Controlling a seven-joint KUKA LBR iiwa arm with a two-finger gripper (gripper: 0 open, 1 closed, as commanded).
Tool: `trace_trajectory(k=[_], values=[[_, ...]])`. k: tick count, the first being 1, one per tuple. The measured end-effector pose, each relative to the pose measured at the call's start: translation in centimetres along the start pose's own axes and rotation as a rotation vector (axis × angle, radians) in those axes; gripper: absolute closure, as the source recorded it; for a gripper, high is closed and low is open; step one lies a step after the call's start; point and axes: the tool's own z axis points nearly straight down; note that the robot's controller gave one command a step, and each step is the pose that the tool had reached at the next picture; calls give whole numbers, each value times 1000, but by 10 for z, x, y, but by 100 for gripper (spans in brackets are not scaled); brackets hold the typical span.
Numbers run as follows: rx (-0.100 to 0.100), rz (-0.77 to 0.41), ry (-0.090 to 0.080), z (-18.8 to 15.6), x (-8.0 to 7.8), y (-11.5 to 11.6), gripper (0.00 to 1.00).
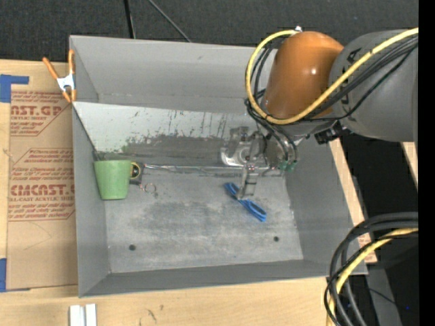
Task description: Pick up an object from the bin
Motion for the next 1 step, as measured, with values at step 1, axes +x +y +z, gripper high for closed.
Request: trace_trajectory(k=[1], values=[[1,-75,6,123,20,-53,0]])
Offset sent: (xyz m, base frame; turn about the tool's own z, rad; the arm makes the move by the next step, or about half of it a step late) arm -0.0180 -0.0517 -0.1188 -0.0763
